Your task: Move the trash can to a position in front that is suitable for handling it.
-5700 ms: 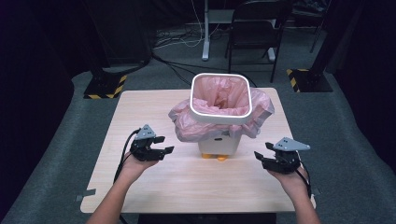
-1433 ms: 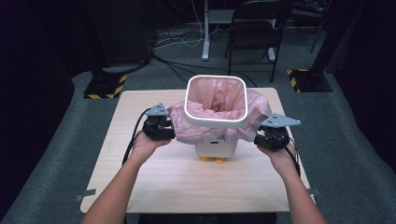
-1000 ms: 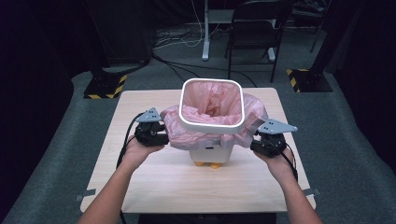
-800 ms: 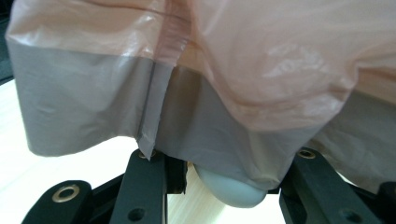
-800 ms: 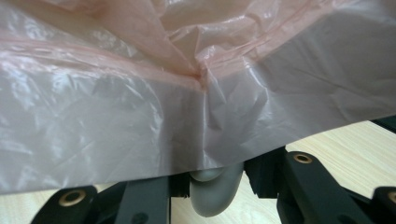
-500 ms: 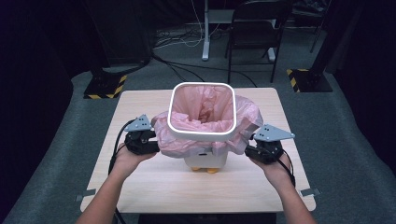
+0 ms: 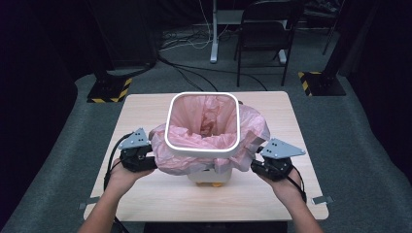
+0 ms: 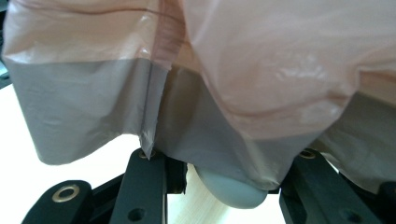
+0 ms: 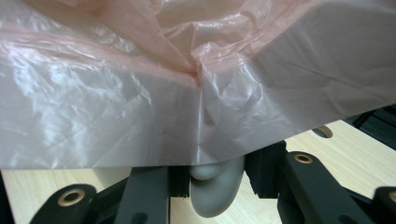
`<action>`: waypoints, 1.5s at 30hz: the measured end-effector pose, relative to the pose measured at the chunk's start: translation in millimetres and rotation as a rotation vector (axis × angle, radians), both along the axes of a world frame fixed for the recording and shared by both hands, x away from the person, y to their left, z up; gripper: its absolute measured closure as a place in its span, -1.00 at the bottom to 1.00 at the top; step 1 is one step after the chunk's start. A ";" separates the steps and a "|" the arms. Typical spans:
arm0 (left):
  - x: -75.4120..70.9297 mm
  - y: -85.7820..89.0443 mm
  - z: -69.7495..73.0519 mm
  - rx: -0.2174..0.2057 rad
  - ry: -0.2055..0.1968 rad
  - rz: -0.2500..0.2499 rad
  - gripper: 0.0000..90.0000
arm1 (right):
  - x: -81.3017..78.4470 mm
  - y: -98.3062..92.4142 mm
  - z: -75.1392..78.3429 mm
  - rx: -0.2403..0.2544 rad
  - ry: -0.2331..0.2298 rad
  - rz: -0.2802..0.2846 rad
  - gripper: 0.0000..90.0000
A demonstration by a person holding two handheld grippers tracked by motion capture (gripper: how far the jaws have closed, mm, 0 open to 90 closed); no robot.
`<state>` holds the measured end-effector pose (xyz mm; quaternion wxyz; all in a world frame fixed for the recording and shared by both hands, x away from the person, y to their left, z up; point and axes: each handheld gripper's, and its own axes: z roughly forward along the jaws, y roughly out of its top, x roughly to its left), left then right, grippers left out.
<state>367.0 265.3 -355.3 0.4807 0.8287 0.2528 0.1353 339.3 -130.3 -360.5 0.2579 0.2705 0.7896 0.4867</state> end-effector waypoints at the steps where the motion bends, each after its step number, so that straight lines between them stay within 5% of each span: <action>1: -1.8 0.7 -0.3 0.001 0.000 0.001 0.41 | -1.0 0.5 -0.4 0.002 -0.003 0.003 0.43; 20: -21.7 4.2 -24.1 -0.027 0.028 0.010 0.41 | -13.8 2.5 -17.8 0.017 0.030 0.026 0.43; 33: -25.0 1.6 -18.1 -0.046 0.021 -0.001 0.41 | -11.9 -7.0 -25.6 0.074 0.070 0.027 0.43; 45: -32.1 12.6 -21.5 -0.052 0.018 -0.001 0.41 | -14.0 0.1 -30.1 0.073 0.077 0.064 0.43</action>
